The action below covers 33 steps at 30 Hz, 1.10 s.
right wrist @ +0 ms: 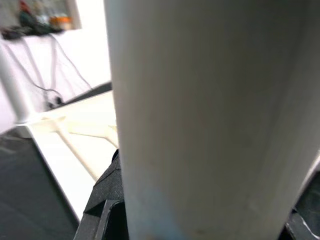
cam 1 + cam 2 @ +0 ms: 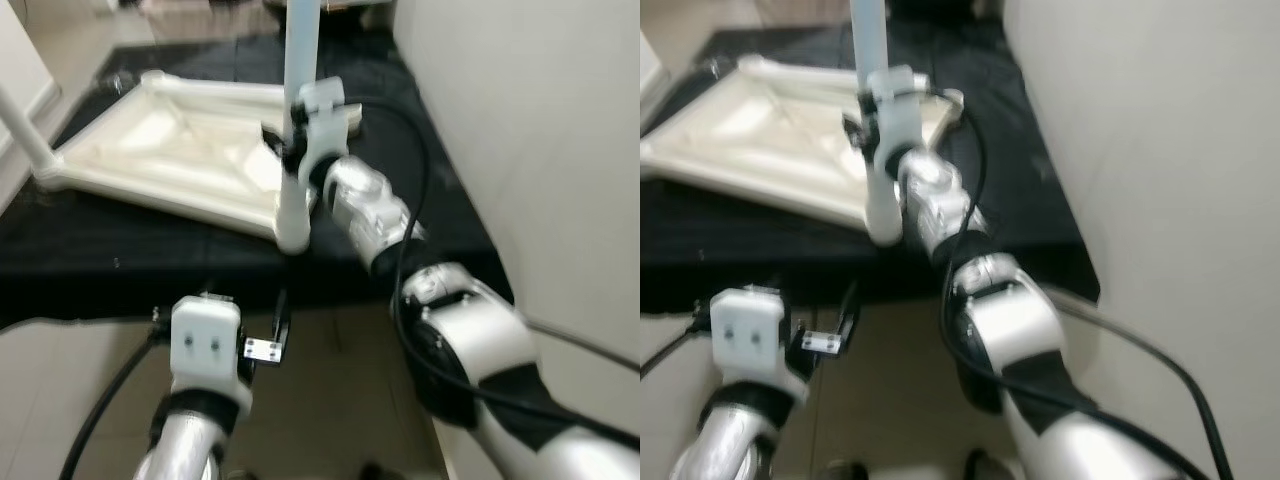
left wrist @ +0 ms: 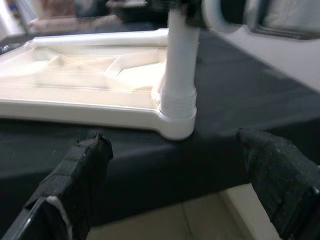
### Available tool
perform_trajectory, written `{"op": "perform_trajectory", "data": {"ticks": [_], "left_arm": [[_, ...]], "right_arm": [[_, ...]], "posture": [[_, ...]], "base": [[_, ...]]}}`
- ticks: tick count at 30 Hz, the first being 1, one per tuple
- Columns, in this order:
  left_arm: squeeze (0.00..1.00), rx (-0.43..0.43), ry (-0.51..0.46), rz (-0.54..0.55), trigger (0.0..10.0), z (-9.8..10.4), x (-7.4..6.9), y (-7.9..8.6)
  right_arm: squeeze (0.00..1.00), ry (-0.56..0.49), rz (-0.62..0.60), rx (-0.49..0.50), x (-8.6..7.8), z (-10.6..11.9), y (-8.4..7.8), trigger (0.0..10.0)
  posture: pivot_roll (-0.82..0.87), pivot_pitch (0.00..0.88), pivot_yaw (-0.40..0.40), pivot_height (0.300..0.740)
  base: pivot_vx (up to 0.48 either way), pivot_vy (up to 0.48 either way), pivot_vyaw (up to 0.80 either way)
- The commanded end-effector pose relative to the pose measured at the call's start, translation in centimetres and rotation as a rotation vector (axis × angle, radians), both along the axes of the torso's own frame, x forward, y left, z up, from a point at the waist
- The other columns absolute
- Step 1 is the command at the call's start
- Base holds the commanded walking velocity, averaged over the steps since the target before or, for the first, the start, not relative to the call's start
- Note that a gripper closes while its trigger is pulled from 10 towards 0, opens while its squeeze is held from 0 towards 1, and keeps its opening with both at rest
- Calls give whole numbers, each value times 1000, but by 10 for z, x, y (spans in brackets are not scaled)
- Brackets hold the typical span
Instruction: Building children table
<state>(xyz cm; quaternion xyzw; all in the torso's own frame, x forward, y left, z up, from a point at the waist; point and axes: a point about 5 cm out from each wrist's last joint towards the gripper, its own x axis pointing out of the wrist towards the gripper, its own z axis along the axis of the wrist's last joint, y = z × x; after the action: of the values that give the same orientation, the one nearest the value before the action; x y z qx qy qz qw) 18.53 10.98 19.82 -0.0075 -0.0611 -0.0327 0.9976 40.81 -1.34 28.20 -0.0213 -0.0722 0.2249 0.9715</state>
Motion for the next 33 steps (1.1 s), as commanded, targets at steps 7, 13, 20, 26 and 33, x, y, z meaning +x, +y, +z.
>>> {"op": "perform_trajectory", "data": {"ticks": [7,13,20,26,33], "left_arm": [[0,4,13,-3,10000,-3,0,0],[0,7,7,1,10000,-2,1,1],[0,12,3,2,10000,-2,2,2],[0,14,-10,7,10000,0,6,3],[0,19,-21,7,10000,1,8,2]], "right_arm": [[0,116,-262,-76,2,-45,-15,10000],[0,100,-529,-22,-2,-46,-15,10000],[0,51,-736,1,-9,-43,-13,10000],[0,158,-965,96,-20,-49,-4,10000],[0,341,-1015,176,-27,-60,5,10000]], "posture": [[57,249,-21,740],[63,247,-22,740],[65,243,-23,740],[88,220,-27,740],[114,204,-45,740]], "base": [[0,0,0],[0,0,0],[0,0,0],[0,0,0],[0,0,0]]}}
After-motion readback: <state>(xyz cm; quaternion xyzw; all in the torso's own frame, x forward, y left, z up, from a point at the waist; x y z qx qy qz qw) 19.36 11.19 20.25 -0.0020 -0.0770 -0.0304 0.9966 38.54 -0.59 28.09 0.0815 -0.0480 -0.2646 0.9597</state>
